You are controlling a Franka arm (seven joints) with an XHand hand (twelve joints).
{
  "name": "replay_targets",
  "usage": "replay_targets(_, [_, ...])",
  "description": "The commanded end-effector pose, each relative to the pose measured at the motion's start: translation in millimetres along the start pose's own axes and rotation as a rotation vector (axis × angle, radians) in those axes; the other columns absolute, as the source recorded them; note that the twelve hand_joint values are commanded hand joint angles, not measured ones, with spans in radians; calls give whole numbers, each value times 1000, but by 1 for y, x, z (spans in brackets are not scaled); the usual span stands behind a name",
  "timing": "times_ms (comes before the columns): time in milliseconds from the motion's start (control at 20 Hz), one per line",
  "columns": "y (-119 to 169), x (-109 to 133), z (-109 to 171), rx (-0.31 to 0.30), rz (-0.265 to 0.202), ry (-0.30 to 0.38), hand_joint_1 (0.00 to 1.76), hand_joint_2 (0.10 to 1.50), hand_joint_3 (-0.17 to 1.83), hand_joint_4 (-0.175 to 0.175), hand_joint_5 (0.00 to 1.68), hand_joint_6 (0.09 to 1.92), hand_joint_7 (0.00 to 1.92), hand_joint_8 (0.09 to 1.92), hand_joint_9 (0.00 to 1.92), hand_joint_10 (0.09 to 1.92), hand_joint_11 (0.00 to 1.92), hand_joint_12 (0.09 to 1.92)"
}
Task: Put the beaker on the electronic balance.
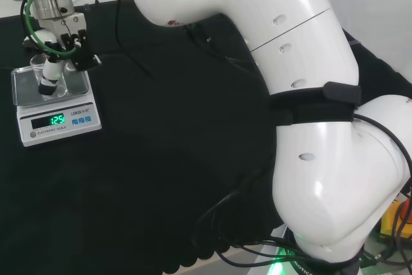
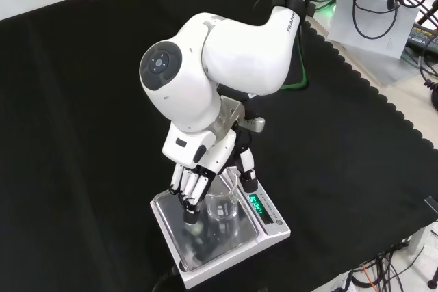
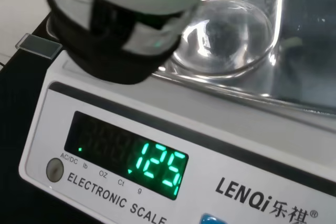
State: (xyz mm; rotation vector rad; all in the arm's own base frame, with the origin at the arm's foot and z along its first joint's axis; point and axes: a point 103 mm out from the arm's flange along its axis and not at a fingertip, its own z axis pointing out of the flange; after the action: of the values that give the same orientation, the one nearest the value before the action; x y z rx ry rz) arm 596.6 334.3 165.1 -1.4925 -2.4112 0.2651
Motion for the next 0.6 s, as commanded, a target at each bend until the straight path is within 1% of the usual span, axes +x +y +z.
replay_targets(50, [-7,-4,-3,-26,4,12,903,545,665,19,27,88,76,929,377,964,216,1489])
replay_targets(150, [-11,-6,-7,-41,3,19,816,563,519,44,6,87,19,737,258,942,79,1535])
replay_targets(200, [-13,-7,-9,-51,1,21,781,575,452,54,2,87,8,641,204,934,40,1524])
replay_targets(400, [-22,-11,-23,-80,-3,27,663,626,248,76,0,87,0,251,37,903,1,1362])
replay_targets(500, [-27,-12,-31,-94,-5,28,621,648,182,82,0,87,0,126,8,845,0,1267])
replay_targets(550, [-30,-12,-35,-101,-6,28,606,657,156,85,0,87,0,87,3,811,0,1226])
replay_targets(600, [-33,-13,-38,-104,-6,27,593,663,137,87,0,87,0,87,1,783,0,1193])
